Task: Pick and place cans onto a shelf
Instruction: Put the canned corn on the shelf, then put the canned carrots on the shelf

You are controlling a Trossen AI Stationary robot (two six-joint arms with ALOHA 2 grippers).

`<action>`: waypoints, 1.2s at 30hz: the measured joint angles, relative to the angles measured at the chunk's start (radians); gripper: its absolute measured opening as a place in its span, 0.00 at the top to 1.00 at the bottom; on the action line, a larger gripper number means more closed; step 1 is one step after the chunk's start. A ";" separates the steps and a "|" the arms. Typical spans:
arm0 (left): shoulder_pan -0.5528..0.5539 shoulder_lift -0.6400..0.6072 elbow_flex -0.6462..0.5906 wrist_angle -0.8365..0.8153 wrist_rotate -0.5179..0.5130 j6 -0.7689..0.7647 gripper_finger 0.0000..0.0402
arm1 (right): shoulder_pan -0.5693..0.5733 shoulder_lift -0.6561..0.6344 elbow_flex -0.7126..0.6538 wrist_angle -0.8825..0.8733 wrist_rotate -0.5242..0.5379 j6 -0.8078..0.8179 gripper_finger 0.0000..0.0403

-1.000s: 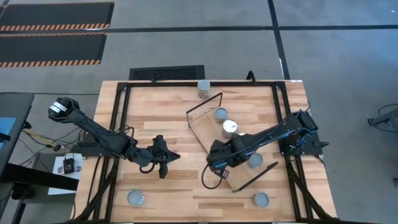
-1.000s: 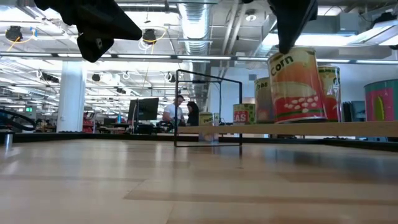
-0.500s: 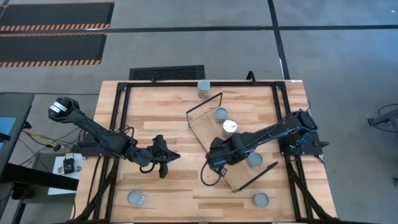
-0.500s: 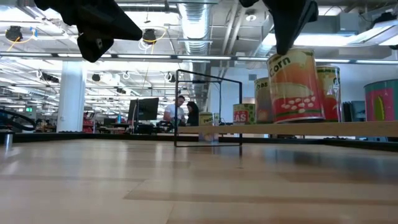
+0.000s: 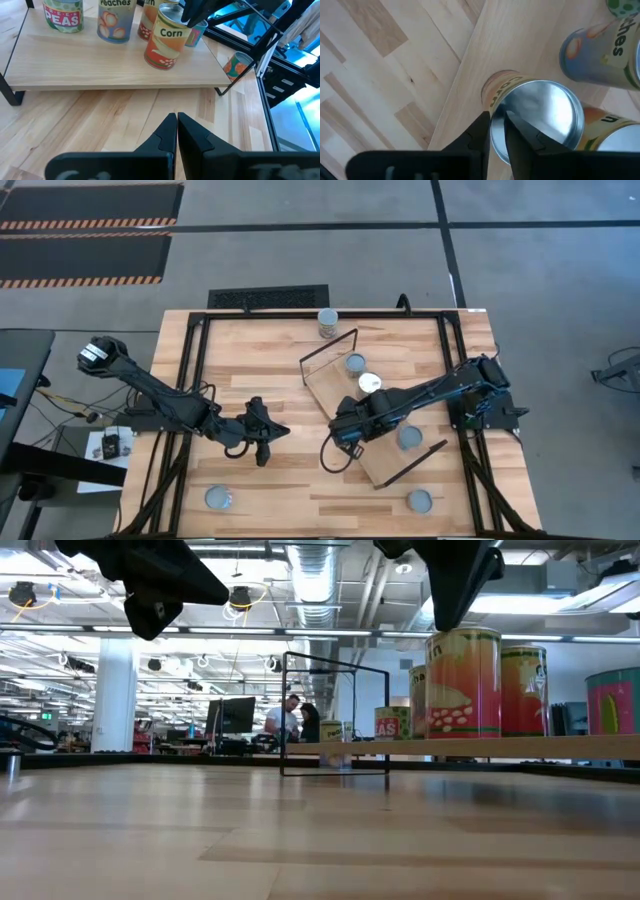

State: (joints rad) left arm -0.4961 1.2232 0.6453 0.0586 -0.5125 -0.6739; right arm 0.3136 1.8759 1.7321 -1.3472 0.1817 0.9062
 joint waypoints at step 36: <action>0.182 0.000 0.000 0.019 0.224 0.125 1.00 | 0.207 -0.532 -0.551 0.990 0.318 -0.245 0.99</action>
State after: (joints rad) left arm -0.3144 1.2228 0.6456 0.0780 -0.2882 -0.5486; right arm 0.5204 1.3440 1.1811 -0.3577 0.5001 0.6612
